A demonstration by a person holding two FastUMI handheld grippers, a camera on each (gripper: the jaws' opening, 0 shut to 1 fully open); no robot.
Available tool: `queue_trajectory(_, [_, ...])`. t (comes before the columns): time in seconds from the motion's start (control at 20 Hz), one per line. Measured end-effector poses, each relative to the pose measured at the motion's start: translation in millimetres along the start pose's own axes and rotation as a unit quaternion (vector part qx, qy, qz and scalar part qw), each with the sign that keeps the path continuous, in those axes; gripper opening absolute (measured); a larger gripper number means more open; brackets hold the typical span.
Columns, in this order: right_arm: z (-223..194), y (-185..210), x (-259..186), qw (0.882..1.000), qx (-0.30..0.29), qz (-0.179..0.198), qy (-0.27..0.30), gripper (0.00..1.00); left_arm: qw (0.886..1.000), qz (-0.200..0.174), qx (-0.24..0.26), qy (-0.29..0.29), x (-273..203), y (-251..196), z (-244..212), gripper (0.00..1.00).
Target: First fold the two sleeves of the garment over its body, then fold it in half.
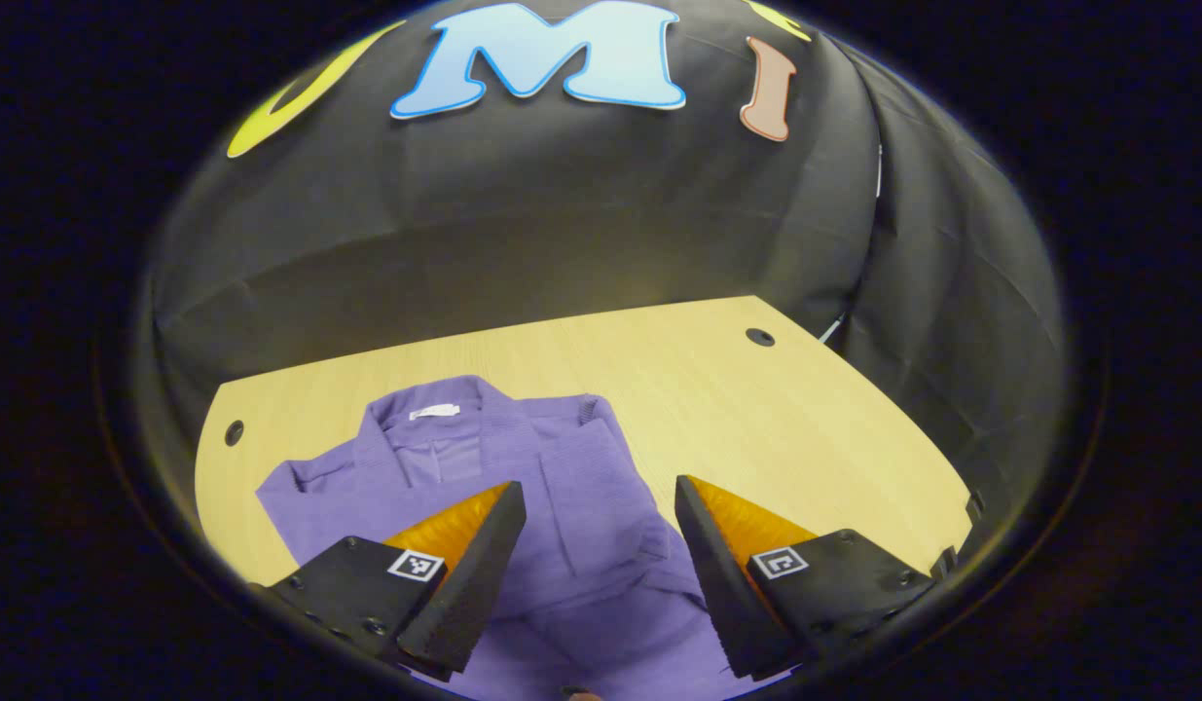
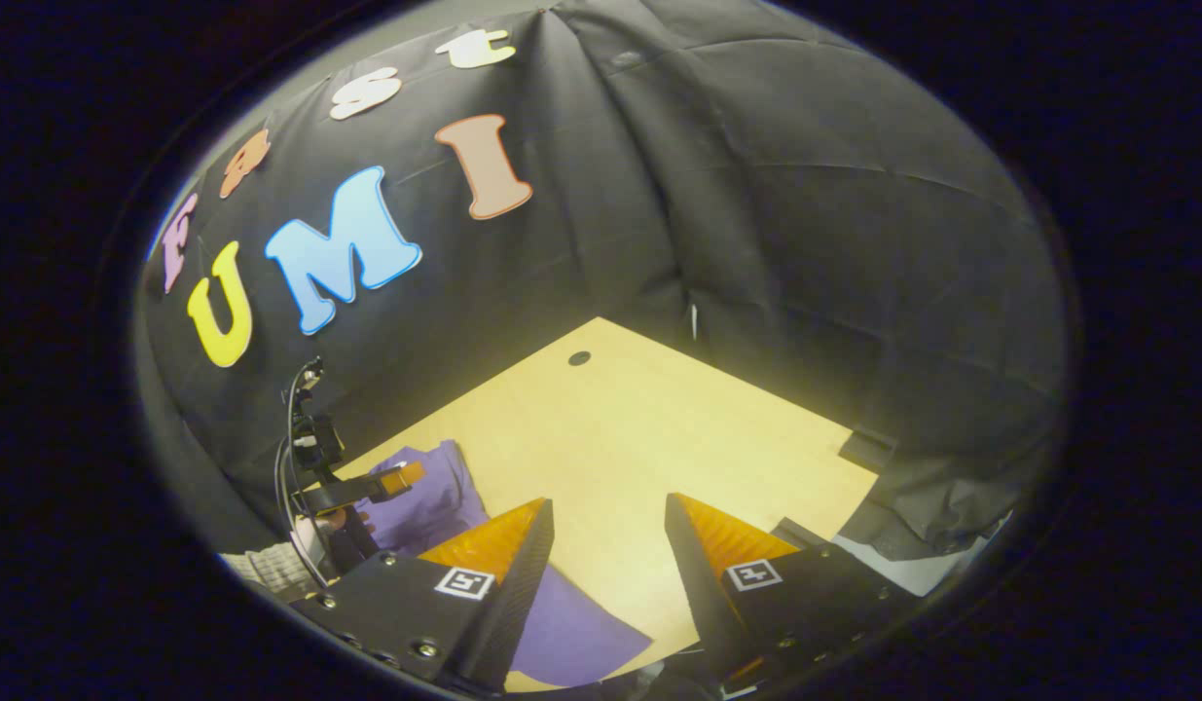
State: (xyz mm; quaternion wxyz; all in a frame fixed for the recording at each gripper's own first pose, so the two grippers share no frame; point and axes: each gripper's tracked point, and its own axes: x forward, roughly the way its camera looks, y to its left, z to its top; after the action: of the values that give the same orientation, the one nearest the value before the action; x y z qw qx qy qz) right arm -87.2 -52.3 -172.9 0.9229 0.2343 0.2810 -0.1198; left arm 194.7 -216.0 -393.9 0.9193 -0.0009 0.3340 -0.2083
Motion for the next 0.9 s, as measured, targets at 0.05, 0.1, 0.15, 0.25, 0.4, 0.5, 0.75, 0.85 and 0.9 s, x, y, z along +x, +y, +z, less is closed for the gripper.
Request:
queue_trajectory(0.05, [-3.5, 9.3, 6.4, 1.0, -0.011, 0.012, 0.008, 0.65, 1.0, 0.002, 0.0, -0.005, -13.8, 7.6, -1.2, 0.97])
queue_trajectory(0.1, [-7.4, 18.6, 12.5, 0.999, -0.024, 0.026, 0.018, 0.71, 1.0, 0.006, 0.001, -0.008, -29.5, 17.8, -4.4, 0.97])
queue_trajectory(0.15, [-12.6, 23.5, 17.6, 0.998, -0.035, 0.038, 0.026, 0.71, 1.0, 0.011, 0.001, -0.012, -45.5, 28.8, -9.7, 0.99])
queue_trajectory(0.25, [-24.8, 39.6, 29.9, 0.995, -0.059, 0.063, 0.046, 0.72, 1.0, 0.025, -0.001, -0.016, -77.3, 51.0, -23.1, 0.96])
queue_trajectory(0.4, [-48.0, 63.1, 47.4, 0.987, -0.096, 0.101, 0.082, 0.72, 0.999, 0.05, -0.015, -0.006, -122.6, 83.2, -56.4, 0.97])
queue_trajectory(0.5, [-68.8, 72.0, 55.8, 0.978, -0.129, 0.121, 0.111, 0.72, 0.998, 0.064, -0.018, 0.007, -152.3, 99.1, -87.7, 0.97])
queue_trajectory(0.75, [-131.2, 84.3, 72.0, 0.948, -0.209, 0.154, 0.185, 0.72, 0.994, 0.09, -0.026, 0.053, -208.3, 115.5, -169.6, 0.97])
queue_trajectory(0.85, [-155.5, 87.8, 74.0, 0.937, -0.228, 0.16, 0.21, 0.72, 0.992, 0.102, -0.042, 0.067, -223.3, 117.6, -194.2, 0.97])
queue_trajectory(0.9, [-166.9, 87.1, 74.5, 0.932, -0.237, 0.158, 0.226, 0.72, 0.99, 0.107, -0.05, 0.074, -228.8, 116.8, -205.4, 0.97])
